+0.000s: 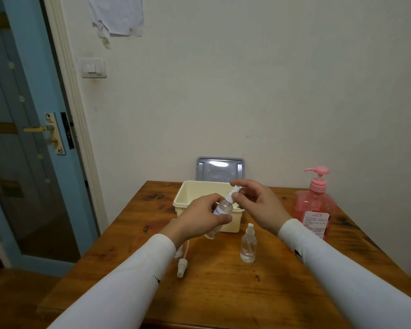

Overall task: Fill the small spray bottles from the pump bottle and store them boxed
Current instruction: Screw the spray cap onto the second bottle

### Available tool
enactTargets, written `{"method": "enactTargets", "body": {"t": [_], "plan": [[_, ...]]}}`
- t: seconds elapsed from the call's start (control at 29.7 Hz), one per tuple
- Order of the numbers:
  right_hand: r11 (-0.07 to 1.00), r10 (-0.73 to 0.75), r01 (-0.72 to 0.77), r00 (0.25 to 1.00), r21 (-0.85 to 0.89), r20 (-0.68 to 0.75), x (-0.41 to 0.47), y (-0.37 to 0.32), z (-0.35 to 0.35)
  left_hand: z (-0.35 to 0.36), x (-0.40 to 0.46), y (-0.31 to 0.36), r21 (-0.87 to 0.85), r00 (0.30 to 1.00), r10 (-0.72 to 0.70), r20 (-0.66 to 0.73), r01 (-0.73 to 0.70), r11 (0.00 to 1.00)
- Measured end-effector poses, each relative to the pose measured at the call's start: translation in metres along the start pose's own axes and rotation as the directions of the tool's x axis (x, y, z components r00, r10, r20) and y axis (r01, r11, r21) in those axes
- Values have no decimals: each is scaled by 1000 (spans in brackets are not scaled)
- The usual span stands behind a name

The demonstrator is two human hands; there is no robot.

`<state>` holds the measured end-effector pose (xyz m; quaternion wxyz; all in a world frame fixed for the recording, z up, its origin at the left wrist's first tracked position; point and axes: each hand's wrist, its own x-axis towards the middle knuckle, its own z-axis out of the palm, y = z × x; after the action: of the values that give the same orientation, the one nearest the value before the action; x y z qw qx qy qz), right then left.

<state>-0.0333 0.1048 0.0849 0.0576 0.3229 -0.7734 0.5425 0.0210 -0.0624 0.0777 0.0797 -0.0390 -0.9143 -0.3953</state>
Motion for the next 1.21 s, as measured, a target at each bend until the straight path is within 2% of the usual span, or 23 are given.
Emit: {"method": "enactTargets", "body": {"t": [0.2,0.37,0.47,0.57,0.67,0.77,0.87,1.04,1.21], "plan": [[1000,27,-26,997,-5,72,4,-2,-9,-3,0,4,36,1000,10,14,-10,999],[969,-5,28,996,-244,93,6,-8,-11,-3,-2,11,53,998,39,42,-41,998],[956,4,24,995,-293,95,9,-11,-11,-2,-2,13,37,997,57,61,-59,998],[955,22,1,997,-297,75,10,-10,-10,-1,-2,14,24,995,67,73,-69,997],[973,59,-43,996,-225,66,8,-10,-11,-1,-2,13,34,996,59,71,-62,998],[986,125,-103,977,-129,171,7,-10,-19,-2,-1,9,57,997,44,65,-48,997],[981,151,-113,955,-157,256,8,-9,-24,-3,-1,7,76,997,36,70,-42,996],[964,165,-121,970,-235,177,8,-8,-19,0,0,8,77,997,38,71,-43,996],[956,94,-65,991,-284,91,8,-6,-11,2,-1,10,76,995,51,88,-58,995]]}}
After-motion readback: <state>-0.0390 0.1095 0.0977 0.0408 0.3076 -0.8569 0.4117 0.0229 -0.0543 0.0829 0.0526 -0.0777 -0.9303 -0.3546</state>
